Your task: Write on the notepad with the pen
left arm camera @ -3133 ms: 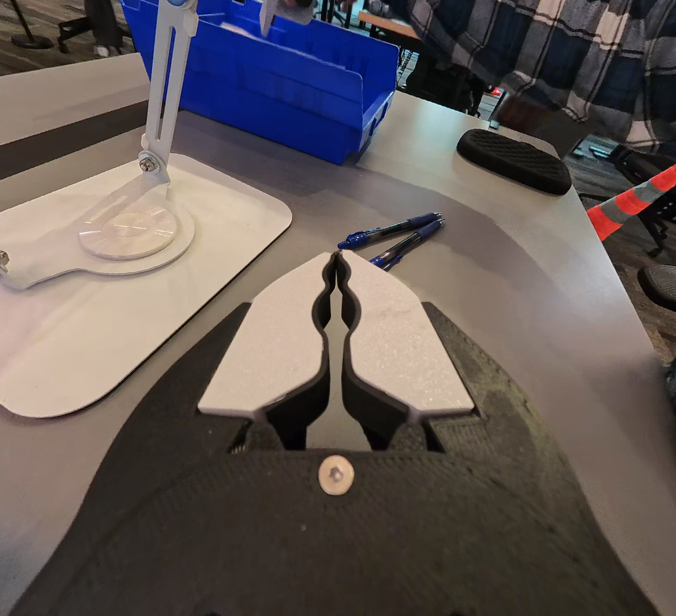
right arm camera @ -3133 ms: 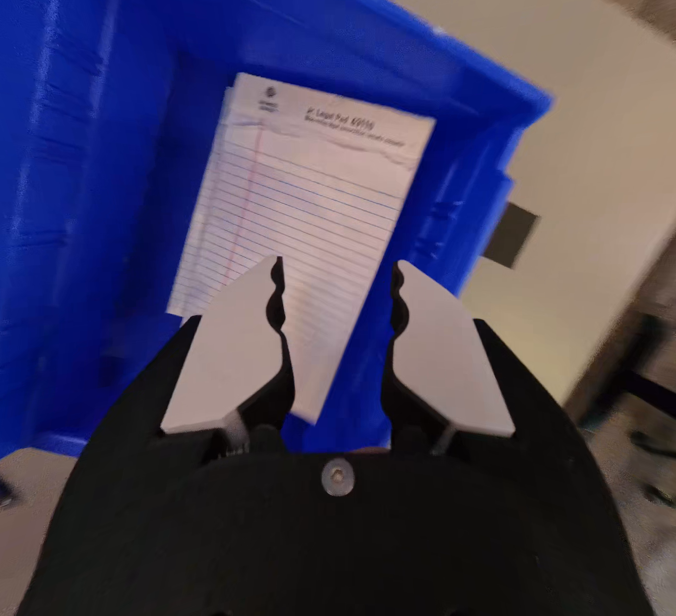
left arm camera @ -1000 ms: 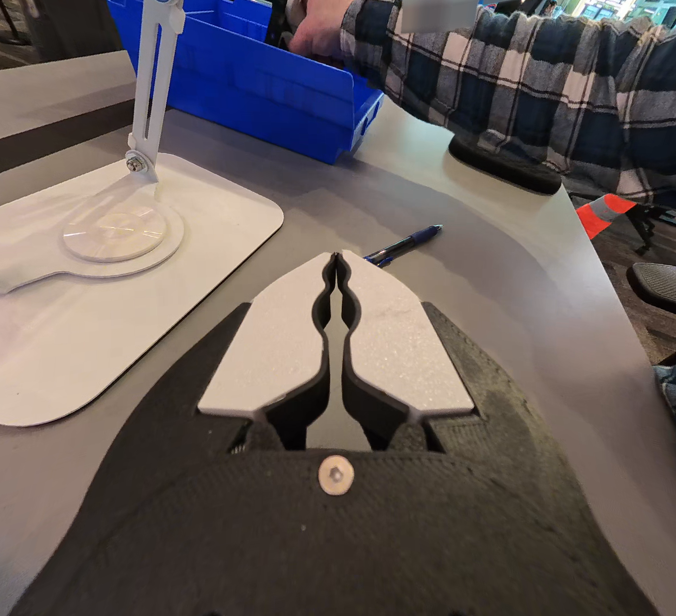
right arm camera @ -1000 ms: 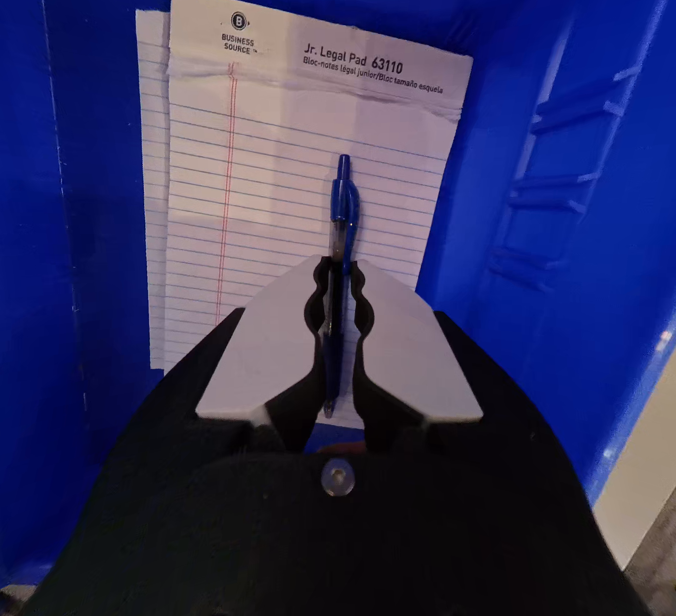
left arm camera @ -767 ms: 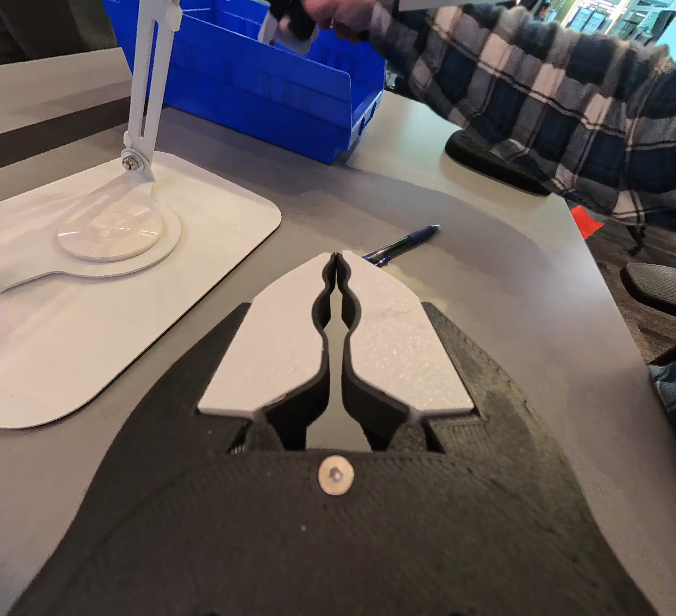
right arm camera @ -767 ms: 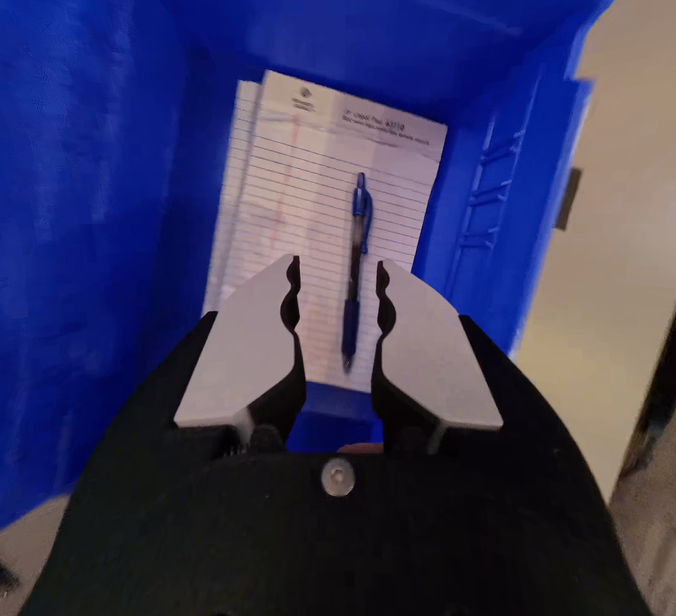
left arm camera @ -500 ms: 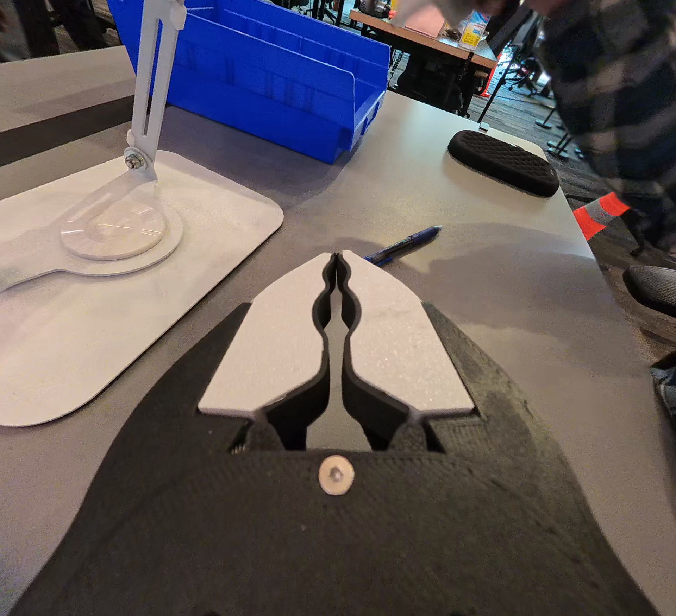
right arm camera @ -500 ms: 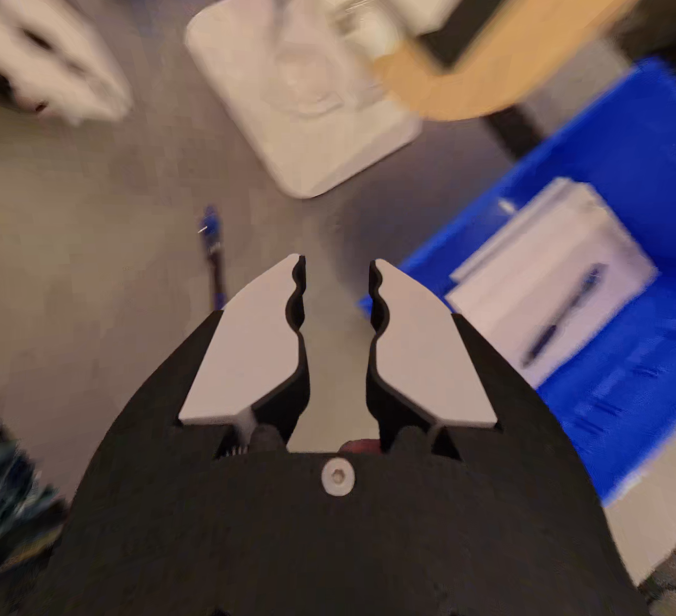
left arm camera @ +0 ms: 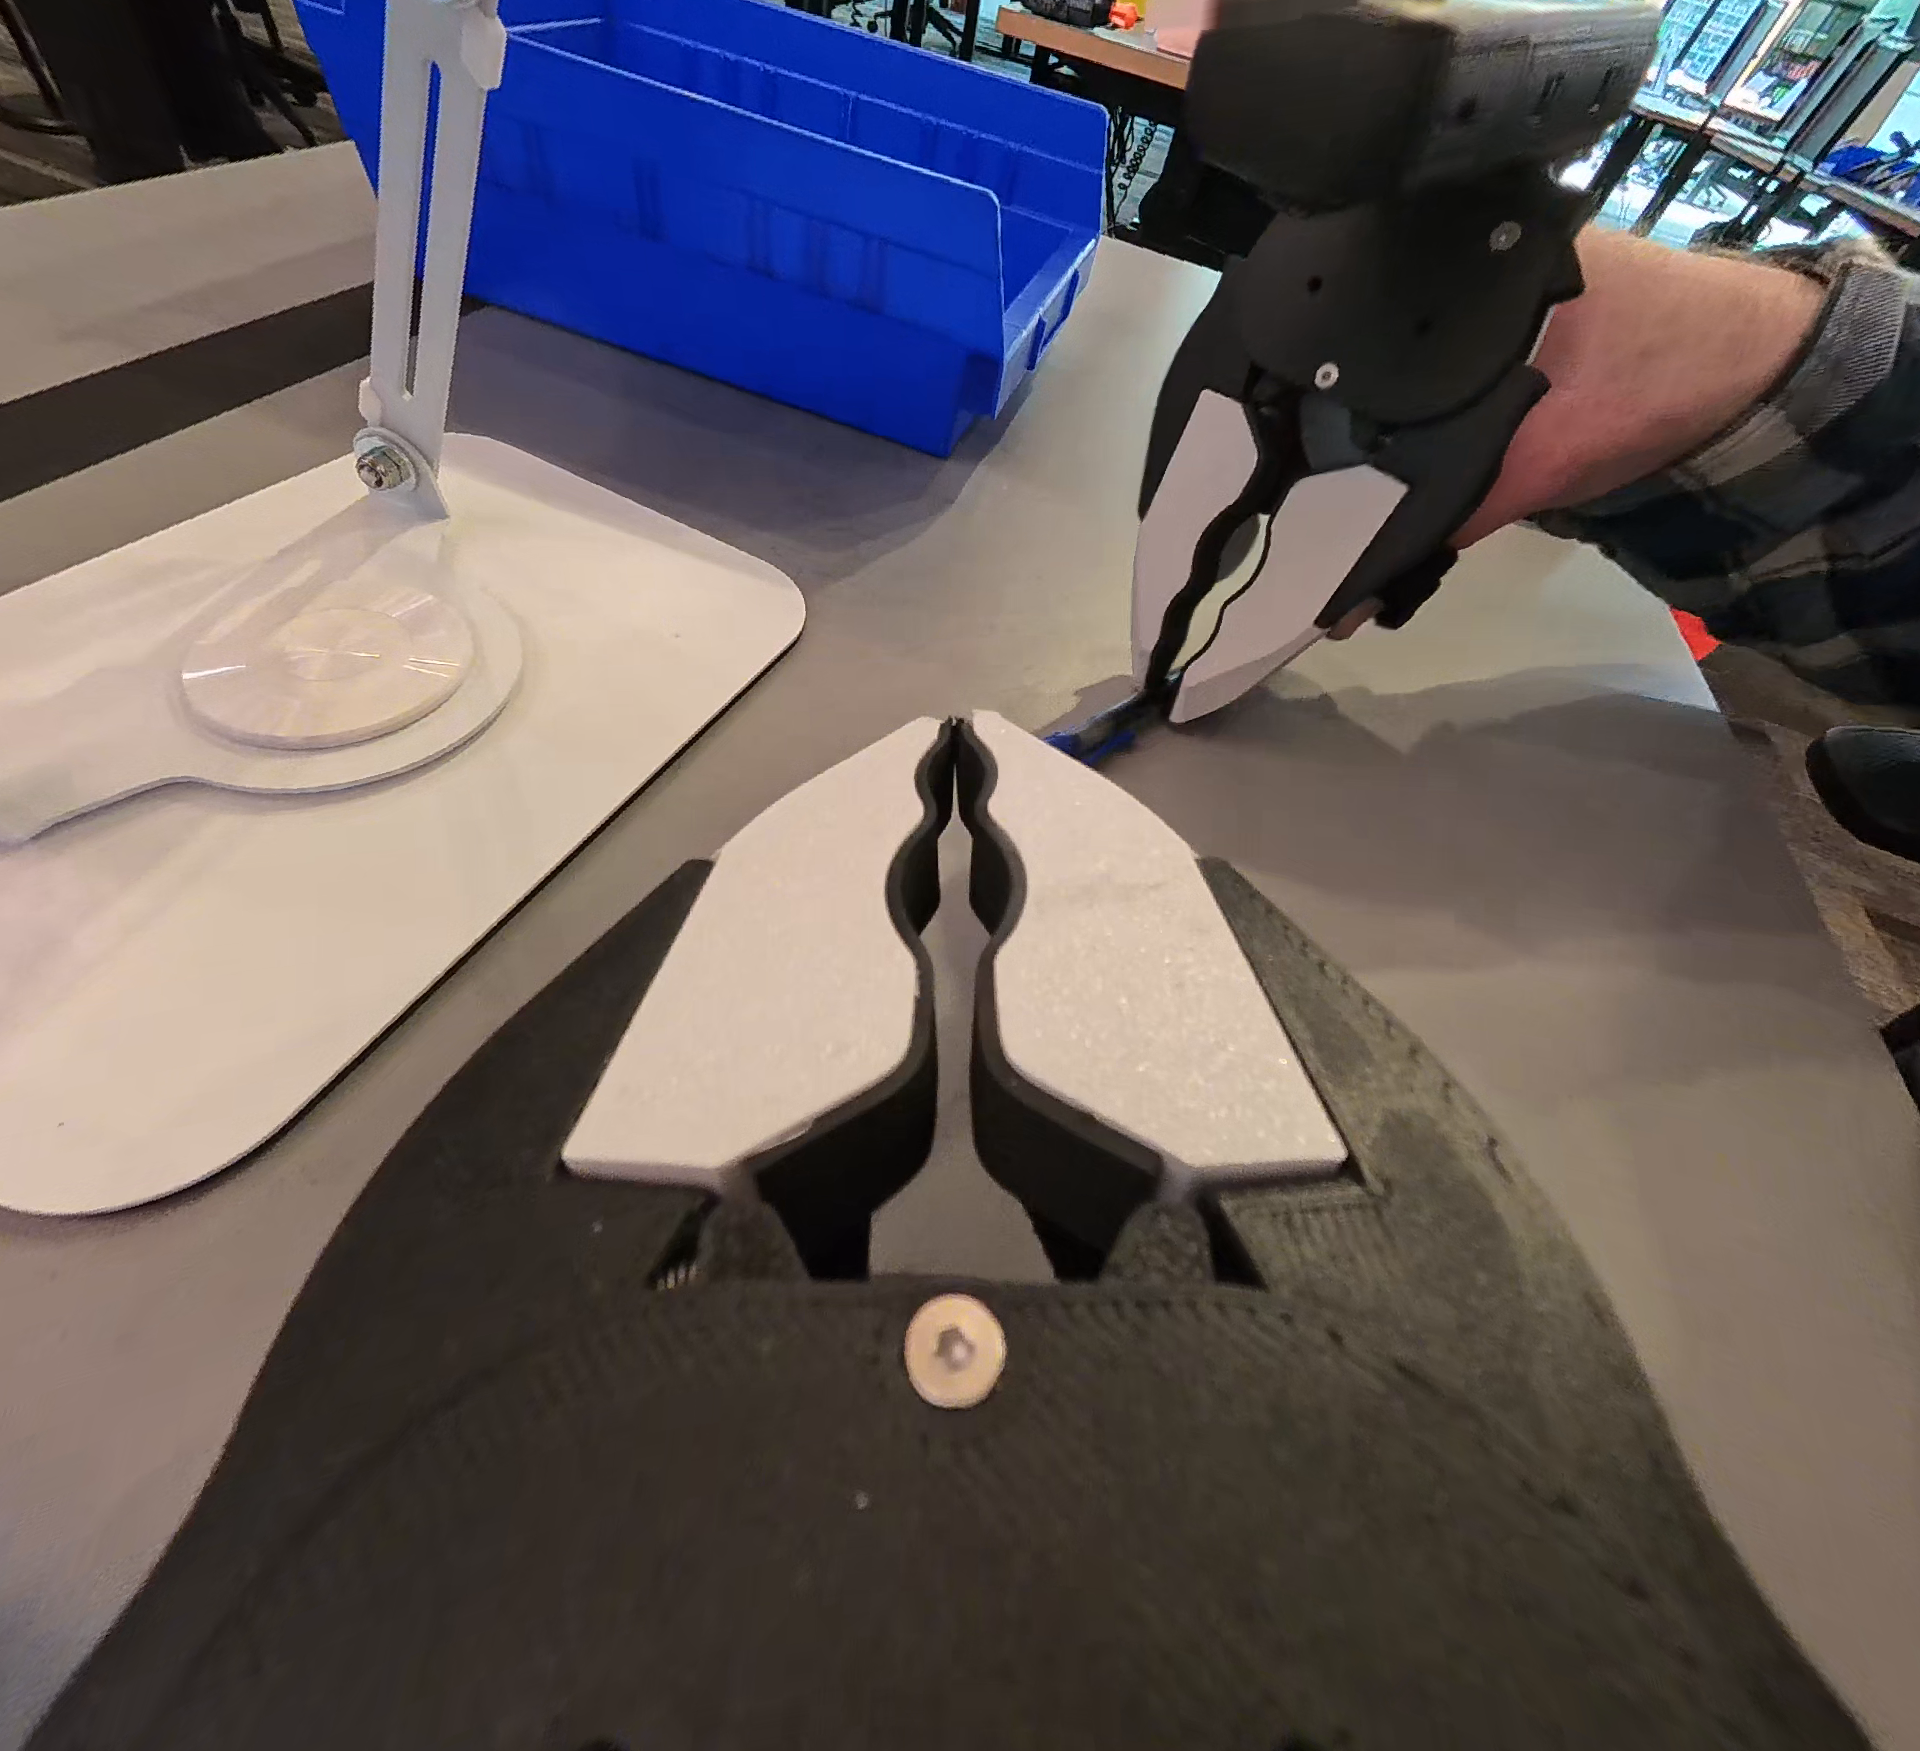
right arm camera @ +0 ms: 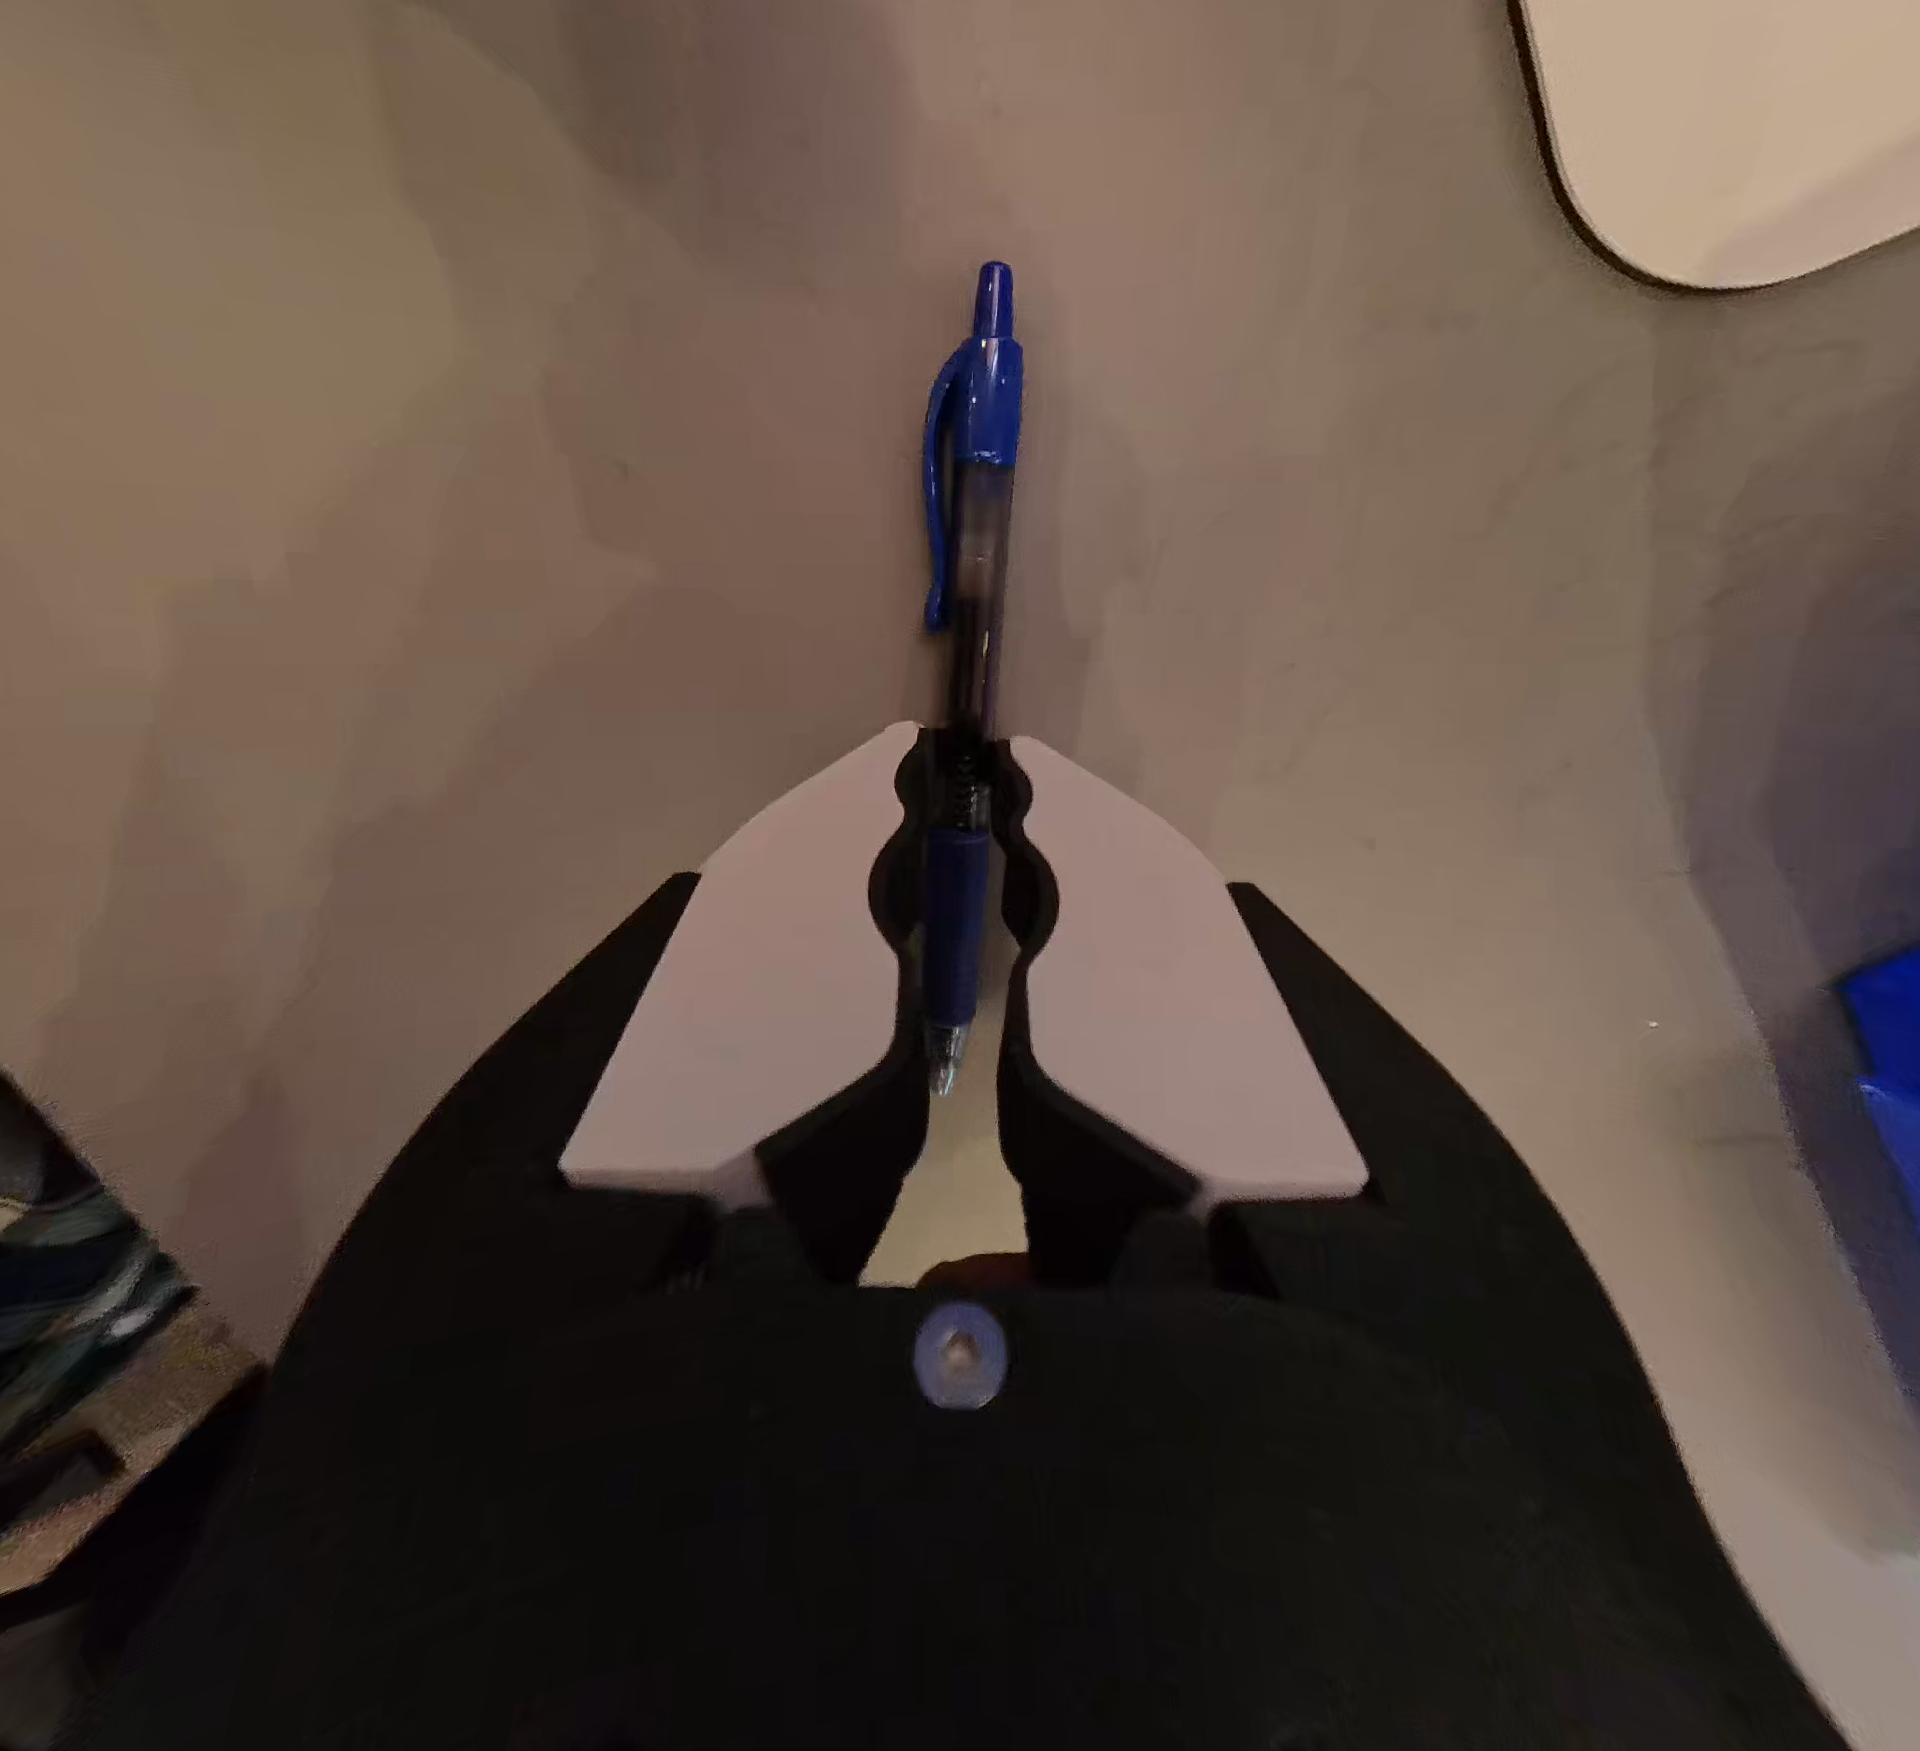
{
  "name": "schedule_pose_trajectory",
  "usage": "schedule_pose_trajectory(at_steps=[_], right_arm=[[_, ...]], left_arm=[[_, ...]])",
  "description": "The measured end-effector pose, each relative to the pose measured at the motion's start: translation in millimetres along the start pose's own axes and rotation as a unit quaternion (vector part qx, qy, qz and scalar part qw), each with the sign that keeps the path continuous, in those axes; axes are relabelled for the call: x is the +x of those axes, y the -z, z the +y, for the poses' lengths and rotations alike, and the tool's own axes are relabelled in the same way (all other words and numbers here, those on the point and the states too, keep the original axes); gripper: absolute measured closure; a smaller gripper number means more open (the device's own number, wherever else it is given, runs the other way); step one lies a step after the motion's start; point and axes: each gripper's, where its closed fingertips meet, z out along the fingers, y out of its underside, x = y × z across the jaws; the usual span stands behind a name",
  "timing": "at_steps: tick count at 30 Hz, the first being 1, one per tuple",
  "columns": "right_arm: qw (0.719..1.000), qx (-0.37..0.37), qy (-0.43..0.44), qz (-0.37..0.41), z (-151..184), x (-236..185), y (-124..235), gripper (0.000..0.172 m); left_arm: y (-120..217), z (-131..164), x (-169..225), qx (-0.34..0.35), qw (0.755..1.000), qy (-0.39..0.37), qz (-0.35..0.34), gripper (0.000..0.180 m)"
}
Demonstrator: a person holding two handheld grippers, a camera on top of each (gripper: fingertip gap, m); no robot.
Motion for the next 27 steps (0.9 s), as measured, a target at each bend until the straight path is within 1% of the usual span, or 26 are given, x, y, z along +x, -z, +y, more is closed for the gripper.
schedule_pose_trajectory(at_steps=[2,4,6,8,9,11,12,14,17,22,24,27], right_arm=[[0.997,0.063,-0.029,-0.018,-14,0,22,0.162],[0.988,0.144,-0.063,-0.006,-30,16,67,0.162],[0.968,0.225,-0.105,0.034,-40,51,124,0.162],[0.944,0.288,-0.151,0.058,-41,94,173,0.162],[0.933,0.307,-0.176,0.067,-38,118,190,0.162],[0.920,0.311,-0.221,0.087,-28,168,203,0.162],[0.914,0.314,-0.243,0.082,-25,190,202,0.162],[0.910,0.291,-0.284,0.088,-14,231,187,0.162],[0.900,0.274,-0.333,0.064,-9,268,152,0.162],[0.893,0.230,-0.381,0.072,2,302,96,0.161],[0.891,0.212,-0.395,0.079,8,310,80,0.161],[0.892,0.170,-0.402,0.117,21,322,63,0.162]], left_arm=[[1,0,0,0.002,1.000,0.000,0.000,0.180],[1,-1,-1,0.005,1.000,0.004,0.001,0.180],[1,-1,-1,0.006,1.000,0.007,0.002,0.180],[1,-1,-1,0.004,1.000,0.007,0.003,0.180],[1,-1,-1,0.003,1.000,0.006,0.003,0.180],[1,-1,-1,0.004,1.000,0.006,0.003,0.180],[1,-1,-1,0.004,1.000,0.006,0.003,0.180],[1,-1,-1,0.005,1.000,0.007,0.003,0.180],[1,-1,-1,0.006,1.000,0.009,0.004,0.180],[1,-2,-2,0.008,1.000,0.015,0.007,0.180],[2,-2,-2,0.009,1.000,0.017,0.009,0.180],[1,-2,-2,0.008,1.000,0.016,0.011,0.180]])
